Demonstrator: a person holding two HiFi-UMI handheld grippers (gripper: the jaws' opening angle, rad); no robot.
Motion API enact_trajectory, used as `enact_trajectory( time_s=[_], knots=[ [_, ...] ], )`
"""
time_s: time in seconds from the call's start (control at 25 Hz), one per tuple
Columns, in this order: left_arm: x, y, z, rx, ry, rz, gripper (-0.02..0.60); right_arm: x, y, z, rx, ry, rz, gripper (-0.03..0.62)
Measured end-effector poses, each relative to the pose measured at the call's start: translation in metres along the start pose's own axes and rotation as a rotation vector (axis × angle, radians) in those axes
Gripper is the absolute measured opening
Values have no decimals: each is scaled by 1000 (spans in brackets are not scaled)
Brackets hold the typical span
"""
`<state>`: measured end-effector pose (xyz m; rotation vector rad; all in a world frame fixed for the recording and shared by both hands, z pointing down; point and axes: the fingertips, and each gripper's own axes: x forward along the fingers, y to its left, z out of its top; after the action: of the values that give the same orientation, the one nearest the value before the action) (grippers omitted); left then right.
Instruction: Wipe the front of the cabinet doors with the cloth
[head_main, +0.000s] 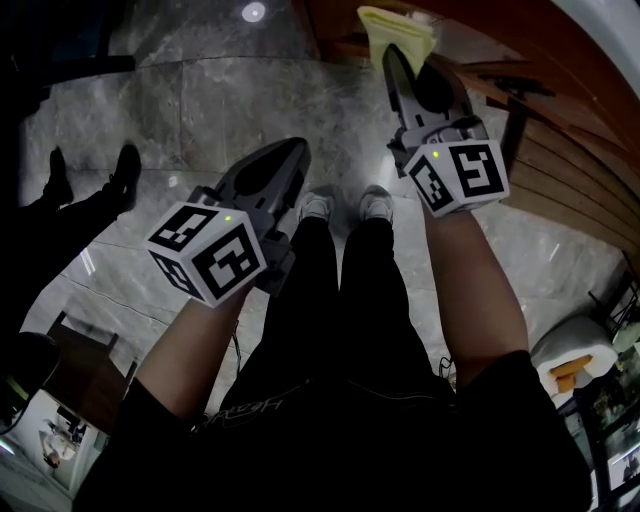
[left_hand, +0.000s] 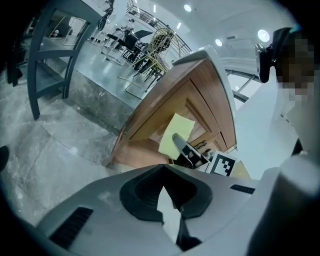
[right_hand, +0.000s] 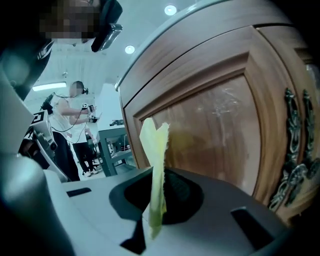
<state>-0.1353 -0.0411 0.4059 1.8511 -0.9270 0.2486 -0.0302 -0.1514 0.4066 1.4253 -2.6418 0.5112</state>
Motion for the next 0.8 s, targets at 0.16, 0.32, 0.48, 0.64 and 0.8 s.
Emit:
enact_trajectory(
  time_s=[0.16, 0.32, 0.48, 0.64, 0.8],
  knots=[
    [11, -12, -5, 15, 22, -14, 6, -15, -18, 1, 10, -8, -32, 41],
    [21, -24, -11, 26, 40, -25, 6, -31, -34, 2, 16, -17, -66, 41],
    [32, -43, -19, 45, 61, -42, 6, -55, -50, 3, 21, -23, -100, 41],
    [41, -51, -27, 50, 79, -53, 6, -74, -70, -6, 32, -20, -160, 41],
    [50, -61, -37, 58, 103, -66, 6, -95, -90, -7, 54, -36, -211, 41]
  ],
)
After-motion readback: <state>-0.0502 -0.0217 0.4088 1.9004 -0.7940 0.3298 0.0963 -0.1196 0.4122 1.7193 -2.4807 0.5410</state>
